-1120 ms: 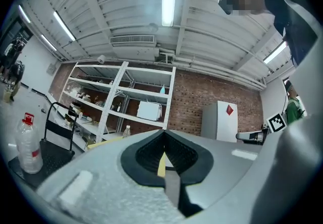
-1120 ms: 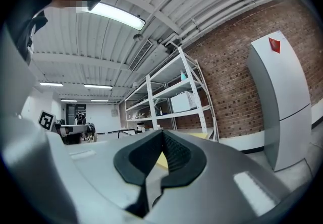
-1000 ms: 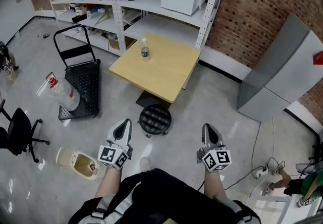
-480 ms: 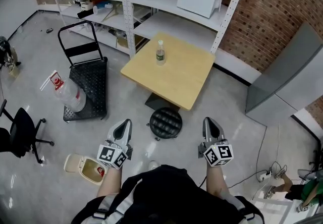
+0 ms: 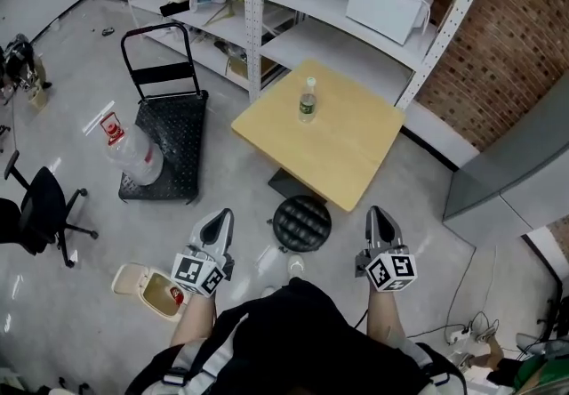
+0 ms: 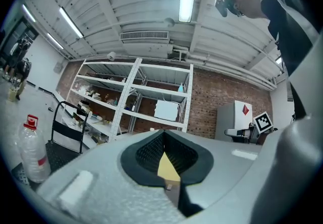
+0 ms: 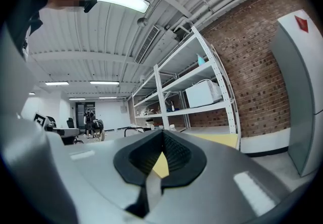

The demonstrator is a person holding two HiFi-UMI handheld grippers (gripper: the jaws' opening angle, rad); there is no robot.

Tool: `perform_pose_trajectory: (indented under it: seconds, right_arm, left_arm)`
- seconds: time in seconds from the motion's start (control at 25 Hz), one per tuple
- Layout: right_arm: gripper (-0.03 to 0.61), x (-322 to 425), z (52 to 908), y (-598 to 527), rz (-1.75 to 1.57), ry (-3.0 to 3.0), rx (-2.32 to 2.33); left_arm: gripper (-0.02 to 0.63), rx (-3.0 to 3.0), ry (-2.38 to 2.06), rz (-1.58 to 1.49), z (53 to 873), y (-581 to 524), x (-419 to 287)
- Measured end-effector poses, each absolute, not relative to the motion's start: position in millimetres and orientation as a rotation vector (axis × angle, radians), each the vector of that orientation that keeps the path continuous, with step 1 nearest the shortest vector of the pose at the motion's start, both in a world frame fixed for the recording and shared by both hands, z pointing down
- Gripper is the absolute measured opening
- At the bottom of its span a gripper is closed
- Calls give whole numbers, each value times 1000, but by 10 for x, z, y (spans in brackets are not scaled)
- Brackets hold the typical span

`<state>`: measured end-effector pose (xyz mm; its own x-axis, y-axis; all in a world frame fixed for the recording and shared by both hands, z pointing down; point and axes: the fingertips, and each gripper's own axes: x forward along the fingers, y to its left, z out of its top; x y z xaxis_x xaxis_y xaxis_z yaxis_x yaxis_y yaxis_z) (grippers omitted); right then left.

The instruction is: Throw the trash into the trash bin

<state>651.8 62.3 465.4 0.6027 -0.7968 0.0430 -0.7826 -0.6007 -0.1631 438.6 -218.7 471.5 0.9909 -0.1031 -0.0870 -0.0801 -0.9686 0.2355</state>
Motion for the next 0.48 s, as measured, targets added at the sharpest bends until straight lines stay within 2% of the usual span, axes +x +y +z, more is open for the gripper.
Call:
perform_pose_trajectory:
  seconds: [0.28,0.48]
  right_arm:
    - [3,7038,4403,-76,-49,1503,-2597]
    - [3,7434,4359,-154,-23,1526,-2571]
  left_arm:
    - [2,2941,-304,-197,4458,-2569,4674]
    - [2,2957,-302,-229,4371,-2557,5097]
